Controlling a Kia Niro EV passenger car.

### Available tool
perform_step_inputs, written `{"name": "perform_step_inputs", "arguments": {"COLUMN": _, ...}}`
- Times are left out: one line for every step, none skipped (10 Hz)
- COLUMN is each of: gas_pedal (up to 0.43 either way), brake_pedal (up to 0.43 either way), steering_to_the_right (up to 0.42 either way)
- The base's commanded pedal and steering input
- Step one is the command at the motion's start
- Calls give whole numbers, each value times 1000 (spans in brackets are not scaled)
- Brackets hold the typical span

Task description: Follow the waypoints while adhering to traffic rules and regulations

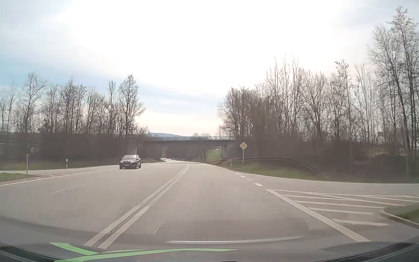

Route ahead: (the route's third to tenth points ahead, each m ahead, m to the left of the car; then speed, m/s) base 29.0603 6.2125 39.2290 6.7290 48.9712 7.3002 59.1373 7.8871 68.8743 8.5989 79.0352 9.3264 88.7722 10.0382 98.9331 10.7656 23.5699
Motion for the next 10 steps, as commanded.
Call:
{"name": "perform_step_inputs", "arguments": {"gas_pedal": 79, "brake_pedal": 0, "steering_to_the_right": -4}}
{"name": "perform_step_inputs", "arguments": {"gas_pedal": 79, "brake_pedal": 0, "steering_to_the_right": -4}}
{"name": "perform_step_inputs", "arguments": {"gas_pedal": 79, "brake_pedal": 0, "steering_to_the_right": -4}}
{"name": "perform_step_inputs", "arguments": {"gas_pedal": 79, "brake_pedal": 0, "steering_to_the_right": -5}}
{"name": "perform_step_inputs", "arguments": {"gas_pedal": 87, "brake_pedal": 0, "steering_to_the_right": -5}}
{"name": "perform_step_inputs", "arguments": {"gas_pedal": 87, "brake_pedal": 0, "steering_to_the_right": -5}}
{"name": "perform_step_inputs", "arguments": {"gas_pedal": 87, "brake_pedal": 0, "steering_to_the_right": -5}}
{"name": "perform_step_inputs", "arguments": {"gas_pedal": 87, "brake_pedal": 0, "steering_to_the_right": -5}}
{"name": "perform_step_inputs", "arguments": {"gas_pedal": 87, "brake_pedal": 0, "steering_to_the_right": -5}}
{"name": "perform_step_inputs", "arguments": {"gas_pedal": 87, "brake_pedal": 0, "steering_to_the_right": -5}}
